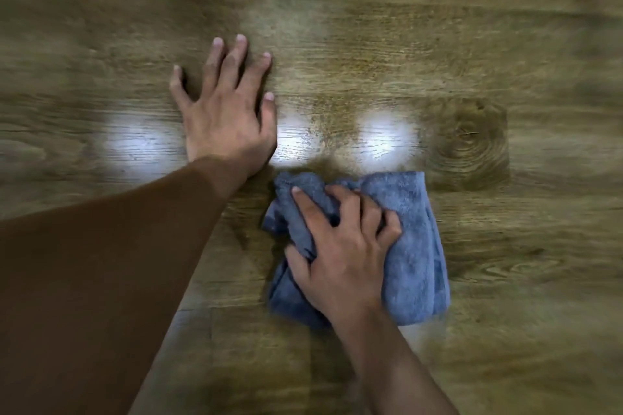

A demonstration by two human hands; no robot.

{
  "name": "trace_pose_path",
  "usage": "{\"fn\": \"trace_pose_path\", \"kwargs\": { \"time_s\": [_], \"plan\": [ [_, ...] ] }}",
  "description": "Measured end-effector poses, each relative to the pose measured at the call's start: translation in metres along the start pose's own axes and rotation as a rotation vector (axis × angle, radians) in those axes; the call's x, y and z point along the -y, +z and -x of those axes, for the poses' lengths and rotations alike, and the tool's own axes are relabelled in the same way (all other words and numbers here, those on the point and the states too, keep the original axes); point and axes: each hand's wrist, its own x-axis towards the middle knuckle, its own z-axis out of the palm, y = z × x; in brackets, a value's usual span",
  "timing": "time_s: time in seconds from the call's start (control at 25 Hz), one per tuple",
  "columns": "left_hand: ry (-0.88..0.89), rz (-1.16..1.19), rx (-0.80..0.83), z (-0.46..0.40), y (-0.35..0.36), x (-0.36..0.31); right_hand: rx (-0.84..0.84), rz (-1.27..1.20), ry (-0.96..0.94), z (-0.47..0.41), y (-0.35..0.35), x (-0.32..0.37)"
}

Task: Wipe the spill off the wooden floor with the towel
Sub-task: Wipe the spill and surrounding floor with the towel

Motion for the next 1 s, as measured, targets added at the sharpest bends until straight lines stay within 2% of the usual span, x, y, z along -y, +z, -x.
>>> {"fn": "trace_pose_path", "kwargs": {
  "time_s": [0.24,0.36,0.48,0.72,0.84,1.0],
  "plan": [
    [0.017,0.004,-0.032,0.0,0.002,-0.001,-0.152,0.001,0.184,-0.148,-0.01,-0.018],
    [0.01,-0.007,-0.044,0.001,0.003,-0.002,-0.165,0.043,0.198,-0.218,-0.015,-0.027],
    [0.017,-0.017,-0.04,0.002,0.004,-0.003,-0.187,0.054,0.188,-0.239,-0.014,-0.032],
    [0.004,0.015,-0.007,0.002,0.001,-0.003,-0.208,0.039,0.14,-0.211,-0.013,-0.025],
    [-0.017,0.057,0.02,0.0,-0.005,-0.002,-0.168,0.028,0.106,-0.15,-0.006,-0.012],
    [-0.04,0.159,0.138,-0.003,-0.017,-0.004,-0.094,-0.006,0.067,-0.037,-0.003,0.008]
  ]
}}
